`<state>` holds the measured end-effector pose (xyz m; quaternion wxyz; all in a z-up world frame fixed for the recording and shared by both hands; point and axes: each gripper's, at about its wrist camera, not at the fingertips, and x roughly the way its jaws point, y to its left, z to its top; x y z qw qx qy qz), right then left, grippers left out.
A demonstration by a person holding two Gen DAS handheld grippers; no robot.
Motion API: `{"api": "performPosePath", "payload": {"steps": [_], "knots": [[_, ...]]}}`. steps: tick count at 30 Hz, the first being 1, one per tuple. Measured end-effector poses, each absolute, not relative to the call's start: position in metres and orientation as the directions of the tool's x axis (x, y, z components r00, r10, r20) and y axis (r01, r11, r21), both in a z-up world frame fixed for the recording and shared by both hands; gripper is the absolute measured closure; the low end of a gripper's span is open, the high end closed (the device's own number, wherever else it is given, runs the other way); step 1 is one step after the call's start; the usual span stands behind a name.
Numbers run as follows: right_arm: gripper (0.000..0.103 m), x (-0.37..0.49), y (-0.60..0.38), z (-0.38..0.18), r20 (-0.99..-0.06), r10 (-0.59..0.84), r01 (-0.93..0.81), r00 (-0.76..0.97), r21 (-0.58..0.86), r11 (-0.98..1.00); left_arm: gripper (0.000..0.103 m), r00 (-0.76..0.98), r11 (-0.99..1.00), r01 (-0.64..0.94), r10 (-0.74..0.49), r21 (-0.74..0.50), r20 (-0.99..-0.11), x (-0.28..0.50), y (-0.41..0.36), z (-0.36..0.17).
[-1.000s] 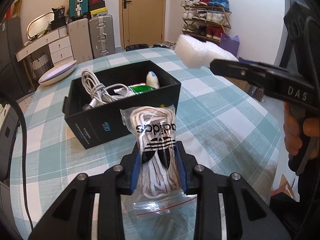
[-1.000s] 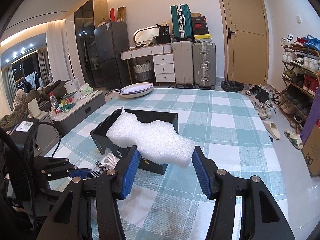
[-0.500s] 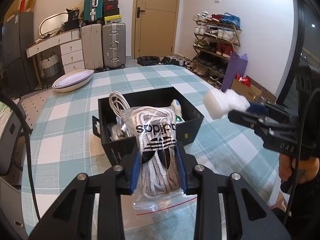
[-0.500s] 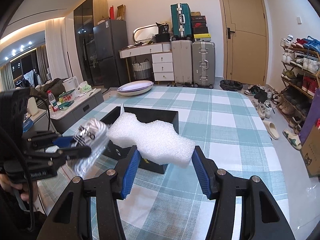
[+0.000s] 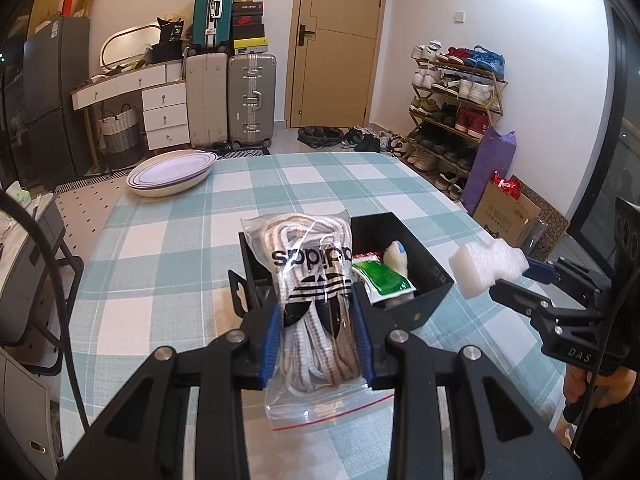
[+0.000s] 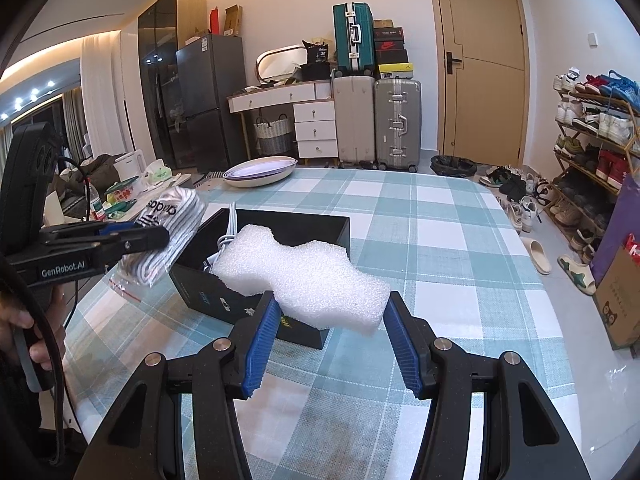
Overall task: Organize soft objects
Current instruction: 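Carry the rope bag and foam block over the black box with both tools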
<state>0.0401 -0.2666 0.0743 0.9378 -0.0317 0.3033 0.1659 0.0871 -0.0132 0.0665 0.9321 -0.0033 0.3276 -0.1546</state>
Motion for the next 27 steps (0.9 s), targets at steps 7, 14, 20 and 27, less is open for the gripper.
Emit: {"api": "performPosePath", "payload": {"steps": [7, 14, 20, 27], "knots": [[0.049, 0.05, -0.258, 0.072, -0.592, 0.262, -0.317, 0.763, 0.011, 0.948, 0.072, 0.751, 0.958, 0.269, -0.272, -0.097, -0.602, 0.106, -0.01, 0.069], [0.049, 0.066, -0.245, 0.07, -0.602, 0.221, -0.303, 0.767, -0.037, 0.952, 0.072, 0.754, 0.964, 0.252, -0.253, -0.087, -0.606, 0.123, -0.01, 0.064], [0.049, 0.082, -0.233, 0.07, -0.607, 0.2, -0.299, 0.769, -0.064, 0.952, 0.072, 0.752, 0.965, 0.248, -0.244, -0.081, -0.612, 0.135, -0.01, 0.058], [0.049, 0.103, -0.224, 0.063, -0.617, 0.175, -0.291, 0.768, -0.092, 0.952, 0.072, 0.751, 0.968, 0.243, -0.232, -0.067, -0.618, 0.146, -0.009, 0.05]]}}
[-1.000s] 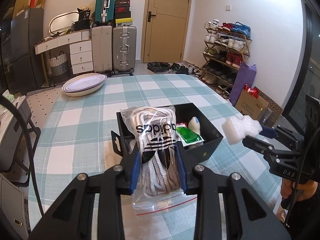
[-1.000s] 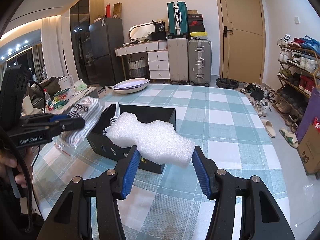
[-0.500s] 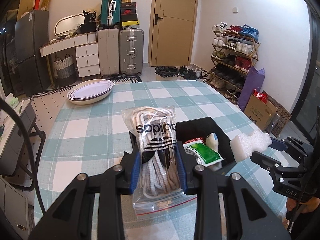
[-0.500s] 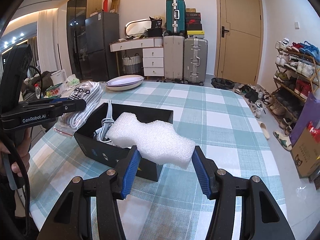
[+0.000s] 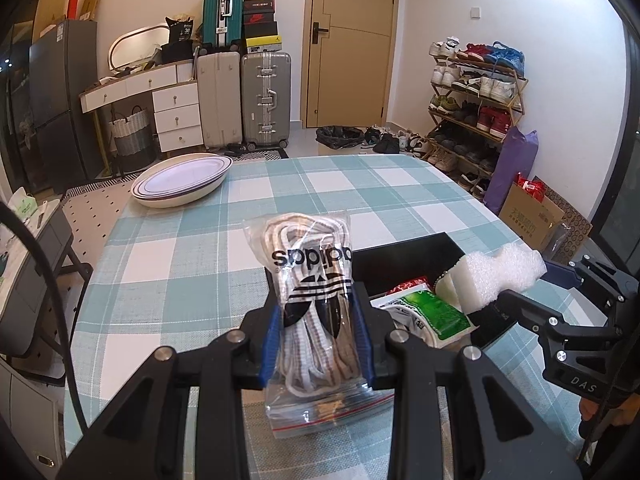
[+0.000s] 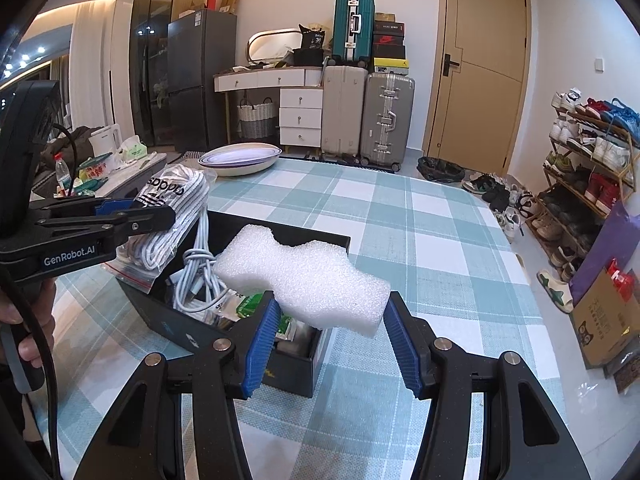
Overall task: Organize soft objects
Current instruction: 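Carry the rope bag and foam block over the black box with both tools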
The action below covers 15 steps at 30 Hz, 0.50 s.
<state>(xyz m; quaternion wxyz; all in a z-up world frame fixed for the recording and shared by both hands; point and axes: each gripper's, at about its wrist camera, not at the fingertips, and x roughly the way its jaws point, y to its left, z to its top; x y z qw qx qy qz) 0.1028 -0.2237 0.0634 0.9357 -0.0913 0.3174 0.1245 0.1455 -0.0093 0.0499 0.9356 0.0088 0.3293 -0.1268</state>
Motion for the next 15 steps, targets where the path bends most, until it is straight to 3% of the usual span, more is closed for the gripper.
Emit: {"api": "performPosePath", "payload": {"steps": [15], "knots": [[0.049, 0.135, -0.202, 0.046, -0.645, 0.144, -0.322, 0.75, -0.166, 0.932, 0.072, 0.725, 0.95, 0.309, -0.272, -0.055, -0.632, 0.154, -0.031, 0.036]]}}
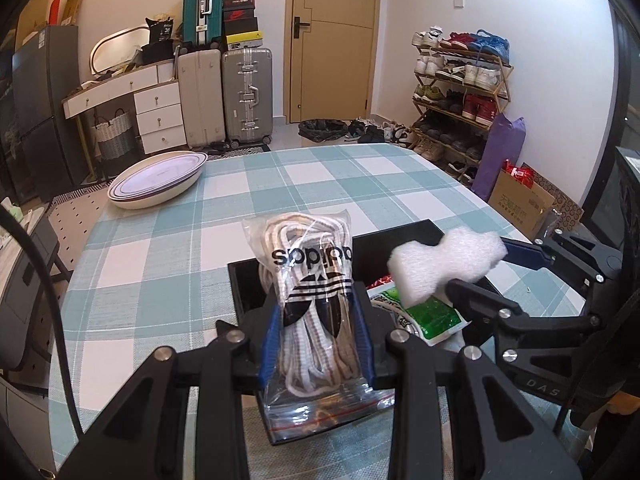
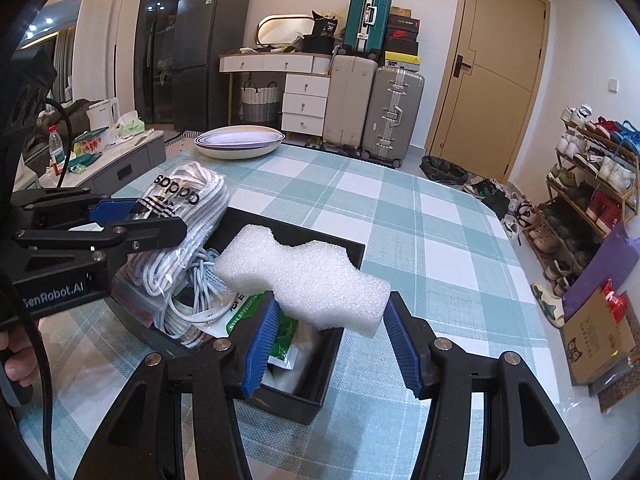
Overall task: Organize soft objects
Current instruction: 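Carry the rope bag and foam block over the black box with both tools, then open both tools to drop the rope bag and foam block into the box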
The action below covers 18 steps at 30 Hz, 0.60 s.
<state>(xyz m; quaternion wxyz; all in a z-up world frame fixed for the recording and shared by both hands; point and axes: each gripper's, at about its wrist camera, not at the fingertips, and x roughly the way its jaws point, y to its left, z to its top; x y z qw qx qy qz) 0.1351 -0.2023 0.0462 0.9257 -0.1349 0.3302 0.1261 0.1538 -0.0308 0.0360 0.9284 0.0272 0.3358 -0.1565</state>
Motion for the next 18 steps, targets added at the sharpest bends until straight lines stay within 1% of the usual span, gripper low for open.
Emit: {"api": "performPosePath", "payload": {"steps": [18], "knots": [[0.049, 0.148, -0.178, 0.035, -0.65, 0.107, -0.347, 0.752, -0.253, 0.903, 0.071, 0.723, 0.945, 0.325, -0.273, -0.037, -0.634, 0.16, -0.035, 0.031]]}}
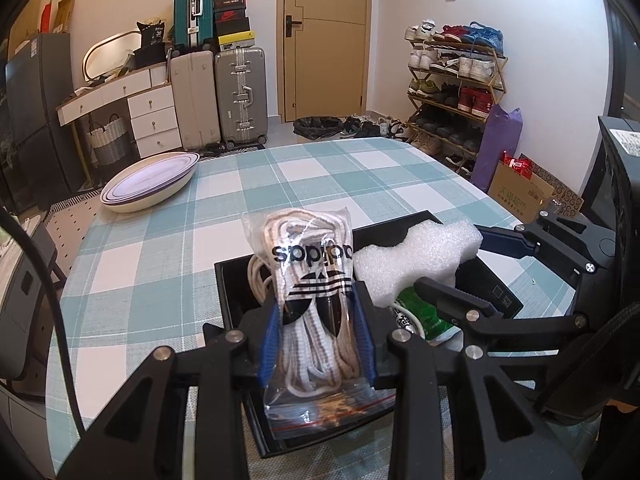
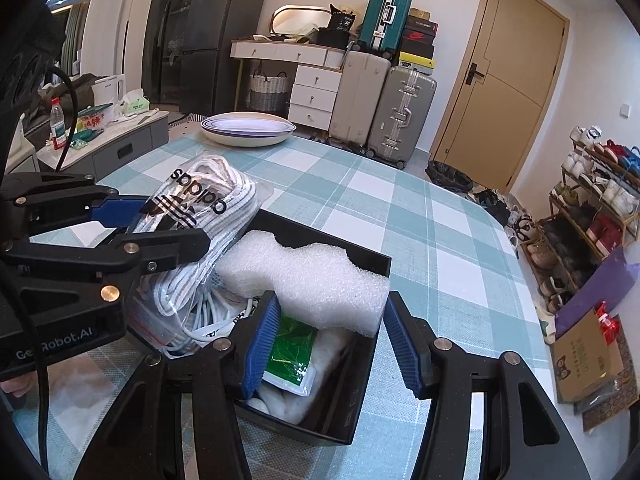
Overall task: Organize soft objects
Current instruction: 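Open both tools to drop the rope bag and foam block into the box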
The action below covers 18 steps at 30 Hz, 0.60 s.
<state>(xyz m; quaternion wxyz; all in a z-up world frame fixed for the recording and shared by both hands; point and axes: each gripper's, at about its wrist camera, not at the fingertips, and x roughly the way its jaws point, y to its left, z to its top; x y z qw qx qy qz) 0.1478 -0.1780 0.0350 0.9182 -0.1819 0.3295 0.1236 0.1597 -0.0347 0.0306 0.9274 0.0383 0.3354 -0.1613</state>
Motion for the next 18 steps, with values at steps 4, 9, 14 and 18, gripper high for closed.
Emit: {"api": "performPosePath", "payload": {"steps": [4, 9, 14, 18], "knots": [[0.049, 0.15, -0.176, 0.035, -0.648, 0.102, -0.345, 0.755, -0.261, 0.902, 0.069, 0.716, 0.946, 0.321, -0.278, -0.051, -0.641, 0.16, -0.035, 0.027], [0.045, 0.149, -0.176, 0.037, -0.645, 0.122, -0.367, 0.754, -0.259, 0.894, 0.066, 0.71, 0.947, 0.31, -0.293, -0.089, -0.641, 0.162, -0.031, 0.027], [0.025, 0.138, -0.179, 0.043, -0.619, 0.158, -0.386, 0.769, -0.255, 0.886, 0.055, 0.711, 0.947, 0.309, -0.293, -0.09, -0.639, 0.157, -0.027, 0.03], [0.017, 0.127, -0.183, 0.047, -0.609, 0.168, -0.39, 0.775, -0.253, 0.885, 0.046, 0.729, 0.947, 0.318, -0.28, -0.053, -0.625, 0.145, -0.027, 0.035]]}}
